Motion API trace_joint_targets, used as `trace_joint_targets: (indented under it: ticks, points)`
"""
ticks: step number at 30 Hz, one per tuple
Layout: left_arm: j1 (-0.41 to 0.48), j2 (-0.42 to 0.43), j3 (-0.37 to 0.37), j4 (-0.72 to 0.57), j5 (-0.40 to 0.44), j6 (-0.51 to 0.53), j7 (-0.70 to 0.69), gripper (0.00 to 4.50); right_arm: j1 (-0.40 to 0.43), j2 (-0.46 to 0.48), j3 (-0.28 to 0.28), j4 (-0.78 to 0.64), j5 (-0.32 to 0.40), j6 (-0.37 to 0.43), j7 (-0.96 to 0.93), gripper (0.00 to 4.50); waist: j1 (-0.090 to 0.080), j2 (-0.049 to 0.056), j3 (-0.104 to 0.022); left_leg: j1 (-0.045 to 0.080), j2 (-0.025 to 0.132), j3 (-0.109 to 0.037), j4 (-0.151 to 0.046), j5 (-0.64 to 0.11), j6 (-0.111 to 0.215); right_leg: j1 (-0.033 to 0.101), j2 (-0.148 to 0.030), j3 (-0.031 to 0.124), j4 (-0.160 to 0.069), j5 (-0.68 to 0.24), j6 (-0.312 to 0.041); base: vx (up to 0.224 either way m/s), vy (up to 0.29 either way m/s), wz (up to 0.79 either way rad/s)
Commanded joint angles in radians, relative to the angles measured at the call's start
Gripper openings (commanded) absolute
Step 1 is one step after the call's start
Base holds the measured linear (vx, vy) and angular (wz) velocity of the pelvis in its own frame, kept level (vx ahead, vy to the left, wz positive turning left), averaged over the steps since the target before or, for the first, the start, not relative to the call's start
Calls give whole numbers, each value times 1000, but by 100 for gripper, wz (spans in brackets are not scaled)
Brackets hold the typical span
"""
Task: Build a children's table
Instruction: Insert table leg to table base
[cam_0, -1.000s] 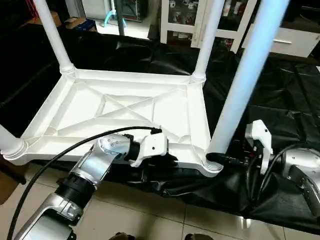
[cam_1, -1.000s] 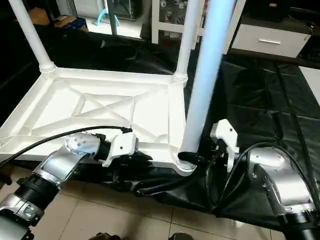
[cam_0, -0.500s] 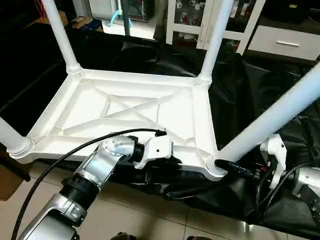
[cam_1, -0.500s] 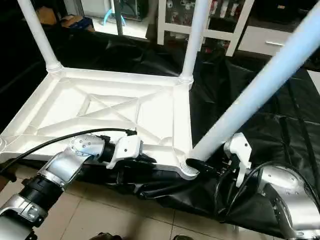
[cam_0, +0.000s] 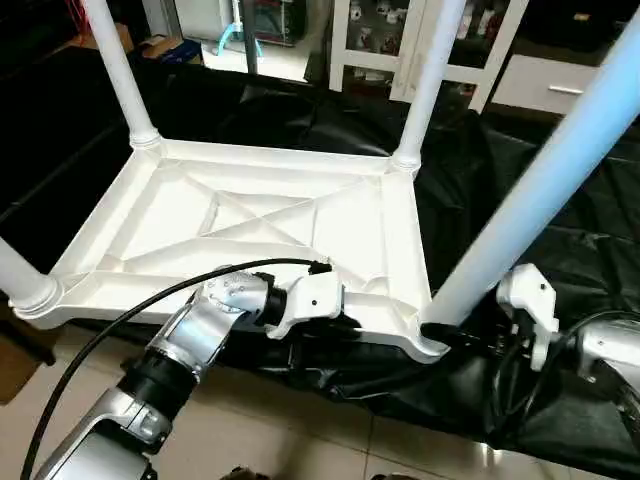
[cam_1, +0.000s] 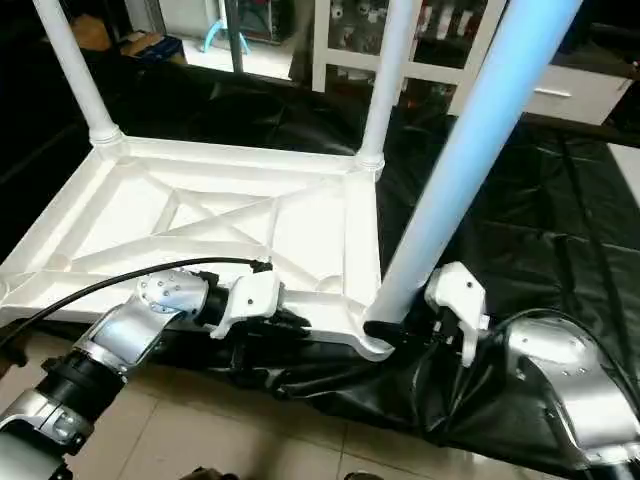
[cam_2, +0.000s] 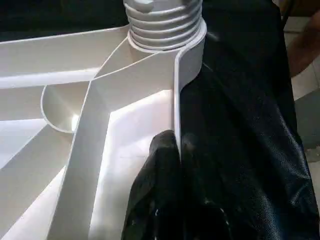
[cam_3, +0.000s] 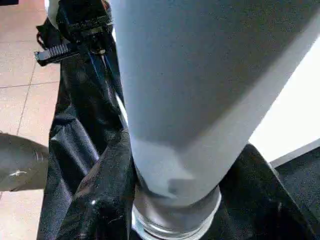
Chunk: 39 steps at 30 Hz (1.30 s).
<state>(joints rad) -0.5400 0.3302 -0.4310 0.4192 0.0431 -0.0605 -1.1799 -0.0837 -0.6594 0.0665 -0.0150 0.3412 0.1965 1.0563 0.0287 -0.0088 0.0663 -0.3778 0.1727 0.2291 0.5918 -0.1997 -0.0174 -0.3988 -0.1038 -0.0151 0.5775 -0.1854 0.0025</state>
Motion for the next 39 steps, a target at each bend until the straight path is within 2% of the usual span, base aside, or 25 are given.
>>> trace_joint_targets:
  ticks: [1, 3, 4, 5, 6, 7, 8, 11, 12, 13, 18, 23, 24, 25, 28, 29, 30, 31, 33, 34, 35, 36, 37, 38, 39]
  points:
    - [-16, -26, 24, -27, -19, -15, 39, 0, 55, 41, 180, 212, -132, 29, 34, 192, -9, 1, -28, 26, 67, -41, -100, -366, 13, 10, -42, 25, -76, -305, -194, 0, 0, 0]
    - [-15, -26, 25, -27, -18, -16, 40, 0, 47, 62, 180, 262, -144, 5, 20, 192, -13, 0, -22, 29, 67, -47, -106, -437, -15, 7, -40, 24, -84, -393, -170, 0, 0, 0]
    - [-14, -26, 25, -28, -18, -16, 41, 0, 39, 78, 180, 300, -152, -13, 8, 192, -20, -4, -22, 38, 64, -52, -105, -510, -42, -2, -39, 22, -91, -467, -146, 0, 0, 0]
    - [-10, -26, 24, -32, -16, -15, 43, 0, 23, 116, 174, 377, -164, -56, -23, 192, -26, -5, -22, 36, 64, -59, -109, -537, -54, -1, -40, 23, -94, -489, -132, 0, 0, 0]
    - [-9, -27, 24, -33, -16, -14, 44, 0, 17, 129, 170, 399, -164, -67, -32, 192, -35, -1, -22, 37, 64, -62, -110, -565, -65, -8, -39, 22, -95, -492, -132, 0, 0, 0]
    - [-9, -27, 23, -34, -16, -14, 44, 0, 14, 137, 167, 412, -163, -73, -38, 192, -38, 0, -19, 35, 63, -67, -113, -582, -70, -6, -38, 20, -97, -501, -128, 0, 0, 0]
    - [-10, -26, 24, -32, -16, -15, 43, 0, 9, 146, 166, 425, -165, -80, -44, 192, -44, 9, -20, 36, 64, -77, -119, -622, -85, -2, -35, 15, -96, -508, -119, 0, 0, 0]
    - [-12, -25, 25, -26, -14, -17, 44, 0, -12, 173, 159, 479, -172, -112, -67, 191, -59, 15, -17, 48, 64, -86, -128, -714, -103, -6, -23, 3, -103, -468, -123, 0, 0, 0]
    - [-13, -25, 25, -25, -14, -17, 45, 0, -21, 184, 152, 505, -174, -129, -73, 191, -64, 13, -17, 49, 62, -87, -127, -724, -102, -5, -23, 1, -105, -465, -124, 0, 0, 0]
    - [-13, -25, 25, -23, -14, -18, 46, 0, -29, 192, 148, 526, -176, -141, -79, 191, -70, 12, -16, 40, 62, -92, -131, -735, -101, 3, -26, -3, -104, -469, -122, 0, 0, 0]
    - [-12, -28, 28, -24, -9, -14, 52, 0, -69, 206, 119, 613, -187, -193, -87, 191, -75, 20, -16, 46, 61, -93, -133, -751, -98, 1, -29, -7, -110, -448, -128, 0, 0, 0]
    - [-16, -30, 30, -15, -5, -13, 49, 0, -148, 185, 78, 917, -210, -356, -100, 191, -97, 25, -9, 51, 60, -94, -135, -808, -97, 0, -28, -28, -117, -471, -129, 0, 0, 0]
    - [-17, -31, 29, -12, -5, -13, 49, 0, -149, 175, 70, 945, -209, -374, -97, 191, -98, 25, -7, 53, 60, -94, -135, -823, -96, -2, -28, -32, -120, -488, -124, 0, 0, 0]
    - [-19, -31, 29, -9, -6, -13, 49, 0, -150, 162, 61, 975, -206, -396, -92, 191, -103, 27, -2, 66, 58, -95, -135, -867, -94, -8, -23, -43, -133, -535, -100, 0, 0, 0]
    - [-22, -33, 28, -4, -5, -13, 51, 0, -142, 121, 26, 1008, -184, -424, -73, 191, -104, 29, 5, 76, 58, -97, -139, -902, -88, -9, -18, -59, -144, -565, -81, 0, 0, 0]
    - [-22, -33, 28, -4, -5, -12, 52, 0, -143, 113, 17, 1019, -178, -431, -71, 191, -105, 34, 9, 82, 60, -97, -148, -935, -92, -3, -11, -77, -145, -556, -75, 0, 0, 0]
    - [-22, -35, 29, -5, -6, -9, 57, 0, -157, 106, 5, 1050, -168, -440, -74, 191, -107, 35, 7, 81, 61, -97, -152, -939, -93, 6, -9, -83, -143, -533, -75, 0, 0, 0]
    - [-22, -37, 29, -4, -6, -7, 60, 0, -175, 101, -5, 1083, -160, -443, -80, 191, -103, 34, 2, 80, 61, -91, -156, -920, -87, 15, -14, -83, -140, -495, -79, 0, 0, 0]
    - [-23, -40, 31, -3, -4, -5, 63, 0, -208, 98, -8, 1145, -147, -458, -88, 191, -101, 32, 2, 81, 58, -86, -154, -877, -70, 18, -23, -83, -145, -497, -81, 0, 0, 0]
    - [-23, -43, 32, -2, -2, -4, 63, 0, -233, 96, -6, 1187, -142, -470, -94, 191, -110, 33, 11, 75, 58, -90, -159, -888, -71, 25, -24, -108, -153, -548, -63, 0, 0, 0]
    - [-22, -44, 33, -3, -2, -3, 62, 0, -245, 94, -6, 1205, -141, -476, -94, 191, -108, 37, 13, 74, 61, -90, -165, -903, -76, 30, -22, -116, -153, -561, -56, 0, 0, 0]
    - [-22, -44, 33, -3, -2, -3, 62, 0, -245, 94, -6, 1205, -141, -476, -94, 191, -107, 43, 18, 70, 65, -85, -182, -928, -82, 36, -10, -133, -145, -551, -53, 0, 0, 0]
    - [-20, -44, 34, -6, -3, -3, 61, 0, -221, 129, 1, 1156, -129, -493, -79, 191, -90, 56, 23, 12, 90, -68, -247, -998, -104, 103, 17, -143, -28, -391, -69, -58, -60, 14]
    - [-20, -44, 34, -6, -3, -3, 61, 0, -221, 129, 1, 1156, -129, -493, -79, 191, -53, 58, 17, -37, 102, -62, -272, -1029, -119, 151, 9, -113, 76, -246, -74, -58, -60, 14]
    - [-19, -43, 35, -8, -4, -2, 59, 0, -177, 165, 10, 1056, -116, -485, -70, 191, -5, 54, 16, -2, 91, -4, -291, -968, -115, 93, 17, -73, 86, -228, -75, -3, -118, 15]
